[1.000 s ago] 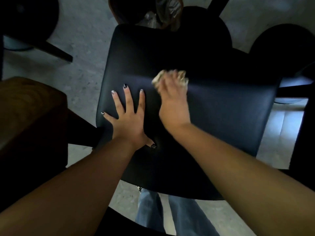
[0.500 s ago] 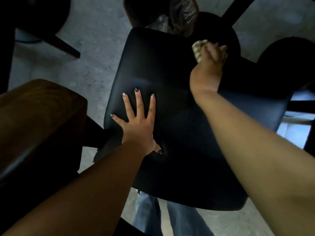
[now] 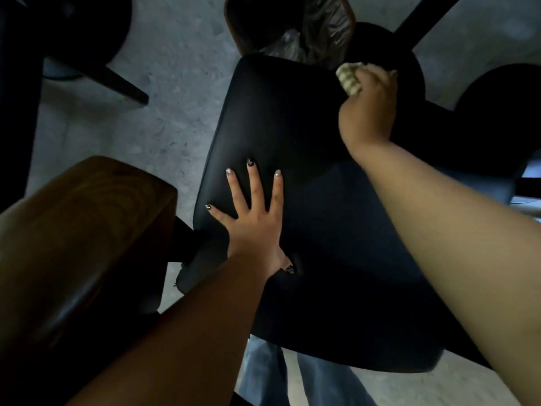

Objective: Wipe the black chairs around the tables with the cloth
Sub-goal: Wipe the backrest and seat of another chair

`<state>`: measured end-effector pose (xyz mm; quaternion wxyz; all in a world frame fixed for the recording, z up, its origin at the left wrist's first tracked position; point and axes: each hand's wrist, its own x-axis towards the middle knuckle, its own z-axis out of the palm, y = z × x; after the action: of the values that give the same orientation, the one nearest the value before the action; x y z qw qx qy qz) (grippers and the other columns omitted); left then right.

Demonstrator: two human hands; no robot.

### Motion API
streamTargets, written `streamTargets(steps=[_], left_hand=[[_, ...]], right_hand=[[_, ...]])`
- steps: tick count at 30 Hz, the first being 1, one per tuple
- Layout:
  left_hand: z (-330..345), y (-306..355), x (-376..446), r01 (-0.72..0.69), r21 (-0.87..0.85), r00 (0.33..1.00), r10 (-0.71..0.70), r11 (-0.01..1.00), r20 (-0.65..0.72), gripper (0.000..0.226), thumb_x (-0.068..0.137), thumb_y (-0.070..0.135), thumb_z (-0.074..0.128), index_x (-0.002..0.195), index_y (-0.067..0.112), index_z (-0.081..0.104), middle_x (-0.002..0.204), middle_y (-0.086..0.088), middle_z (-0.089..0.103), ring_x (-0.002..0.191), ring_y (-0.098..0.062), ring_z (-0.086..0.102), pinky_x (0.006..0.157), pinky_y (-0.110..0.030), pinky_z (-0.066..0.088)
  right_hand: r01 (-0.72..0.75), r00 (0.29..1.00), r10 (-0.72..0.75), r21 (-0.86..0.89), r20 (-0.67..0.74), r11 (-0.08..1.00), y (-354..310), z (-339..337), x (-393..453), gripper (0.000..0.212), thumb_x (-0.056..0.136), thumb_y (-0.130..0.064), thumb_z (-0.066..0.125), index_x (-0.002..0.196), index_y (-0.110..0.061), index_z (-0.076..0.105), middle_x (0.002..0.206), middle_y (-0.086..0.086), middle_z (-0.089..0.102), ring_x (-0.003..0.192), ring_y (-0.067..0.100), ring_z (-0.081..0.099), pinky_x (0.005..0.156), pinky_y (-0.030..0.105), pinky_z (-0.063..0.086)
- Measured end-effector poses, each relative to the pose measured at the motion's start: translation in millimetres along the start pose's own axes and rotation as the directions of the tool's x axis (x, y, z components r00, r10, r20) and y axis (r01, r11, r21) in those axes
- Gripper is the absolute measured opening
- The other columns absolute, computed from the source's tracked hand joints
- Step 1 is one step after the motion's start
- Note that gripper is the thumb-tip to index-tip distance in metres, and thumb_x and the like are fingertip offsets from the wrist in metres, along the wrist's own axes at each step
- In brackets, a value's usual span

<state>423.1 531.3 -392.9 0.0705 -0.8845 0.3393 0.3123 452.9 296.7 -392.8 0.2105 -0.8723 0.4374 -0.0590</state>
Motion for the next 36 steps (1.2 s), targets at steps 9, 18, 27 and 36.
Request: streamTargets(steps=[9, 18, 27, 36], left_hand=[[-2, 1, 1, 0.014, -0.029, 1.0, -0.013, 0.999, 0.016, 0.16, 0.051, 0.058, 0.088, 0.14, 0.023, -0.04, 0.147, -0.018, -0.044, 0.131, -0.049, -0.04, 0.095, -0.084, 0.004], [1, 2, 2, 0.012, -0.028, 1.0, -0.011, 1.0, 0.011, 0.163, 0.044, 0.063, 0.086, 0.141, 0.025, -0.039, 0.148, -0.017, -0.045, 0.133, -0.049, -0.039, 0.095, -0.083, 0.008], [-1, 2, 0, 0.004, 0.042, 1.0, -0.006, 0.999, 0.028, 0.166, 0.035, 0.078, 0.078, 0.142, 0.025, -0.038, 0.147, -0.017, -0.045, 0.135, -0.049, -0.036, 0.096, -0.082, 0.016], [-6, 3, 0, 0.008, 0.058, 0.999, -0.01, 0.998, 0.034, 0.165, 0.039, 0.071, 0.083, 0.142, 0.025, -0.036, 0.147, -0.015, -0.045, 0.135, -0.05, -0.035, 0.098, -0.081, 0.016]], right_hand=[[0.368, 0.906, -0.356, -0.011, 0.229, 0.93, -127, 63, 16, 0.039, 0.095, -0.007, 0.038, 0.128, -0.016, 0.057, 0.136, 0.002, 0.049, 0.131, 0.02, 0.037, 0.11, 0.025, 0.02], [0.402, 0.895, -0.392, -0.006, 0.213, 0.915, -54, 22, 25, 0.05, 0.083, 0.006, 0.043, 0.13, -0.007, 0.056, 0.137, 0.009, 0.053, 0.124, 0.03, 0.047, 0.106, 0.029, 0.032], [0.04, 0.996, -0.027, -0.156, 0.086, 0.987, 123, -55, -23, 0.06, 0.081, 0.008, 0.039, 0.139, -0.005, 0.047, 0.147, 0.011, 0.041, 0.137, 0.031, 0.035, 0.115, 0.026, 0.02], [-0.301, 0.953, 0.293, -0.127, -0.074, 0.945, 114, -53, -69, 0.067, 0.07, 0.0, 0.042, 0.136, -0.001, 0.044, 0.141, 0.017, 0.043, 0.131, 0.032, 0.036, 0.116, 0.035, 0.013]])
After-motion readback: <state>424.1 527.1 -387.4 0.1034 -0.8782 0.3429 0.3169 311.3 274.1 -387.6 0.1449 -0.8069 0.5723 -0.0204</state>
